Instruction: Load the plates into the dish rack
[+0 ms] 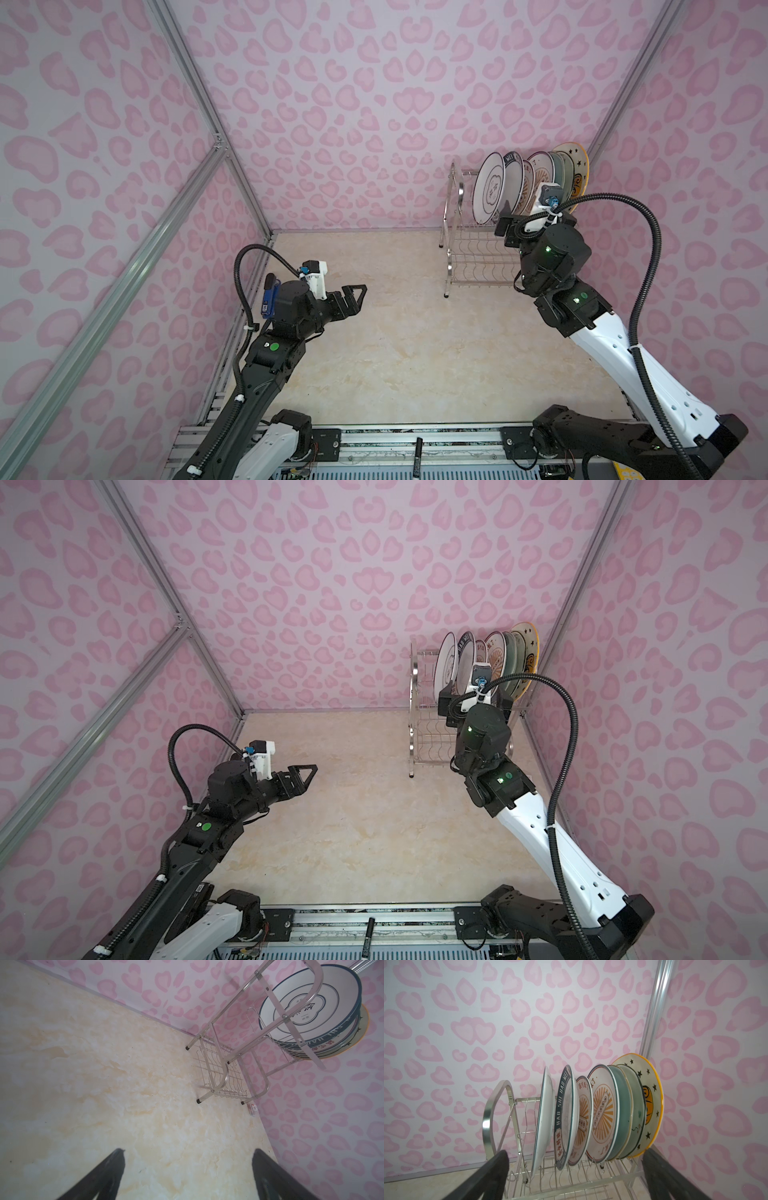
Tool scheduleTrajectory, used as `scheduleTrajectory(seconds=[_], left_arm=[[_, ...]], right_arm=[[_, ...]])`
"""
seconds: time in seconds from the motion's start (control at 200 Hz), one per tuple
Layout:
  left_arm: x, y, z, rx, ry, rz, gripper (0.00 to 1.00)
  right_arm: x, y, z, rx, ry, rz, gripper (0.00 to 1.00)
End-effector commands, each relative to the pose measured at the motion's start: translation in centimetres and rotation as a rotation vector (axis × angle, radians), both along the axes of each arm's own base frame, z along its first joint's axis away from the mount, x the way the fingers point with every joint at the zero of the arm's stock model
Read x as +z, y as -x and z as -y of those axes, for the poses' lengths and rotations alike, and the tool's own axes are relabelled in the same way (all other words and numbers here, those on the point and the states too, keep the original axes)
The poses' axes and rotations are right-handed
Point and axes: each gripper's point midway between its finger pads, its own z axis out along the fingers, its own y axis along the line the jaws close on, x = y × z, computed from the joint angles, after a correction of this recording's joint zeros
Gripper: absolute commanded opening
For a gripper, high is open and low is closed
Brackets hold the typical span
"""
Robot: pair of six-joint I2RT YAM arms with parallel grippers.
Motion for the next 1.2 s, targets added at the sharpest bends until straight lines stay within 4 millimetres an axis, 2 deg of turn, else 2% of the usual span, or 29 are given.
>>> scheduleTrajectory(seconds=[0.0,0.355,0.485,0.59,0.72,0.835,0.97,1.195], left_arm=[[0.7,-0.4,-1.3,0.034,-0.114,0.015,0.98],[4.3,-2.5,-2.1,0.091,-0.176,0.065,0.98],[5.2,-2.9,-1.4,0.043,-0.177,0.079,0.98],[5.8,-3.0,-1.1,0.022,-0.18,0.099,0.98],[5.9,-3.5,-3.4,0.158,-0.206,0.086,0.97],[6.4,-3.7,-4.8,0.248,-0.183,0.178,0.98],[5.4,-3.5,-7.2,0.371,-0.22,0.198,0.98],[4.0,-3.3,-11.0,0.533,-0.389,0.25,0.98]], right_arm=[[-0.1,1.4,1.0,-0.011,-0.005,0.007,0.99],[-1.2,5.1,4.3,-0.095,0.052,-0.023,0.99],[-1.3,6.1,6.0,-0.189,0.088,-0.038,0.99],[-1.2,6.9,6.5,-0.184,0.072,-0.018,0.99],[-1.7,7.8,7.1,-0.174,0.036,0.008,0.99],[-2.6,8.3,7.2,-0.144,0.007,0.017,0.99],[-4.6,8.2,7.0,-0.094,-0.019,-0.029,0.99],[-8.5,6.9,5.6,-0.011,-0.026,-0.104,0.99]])
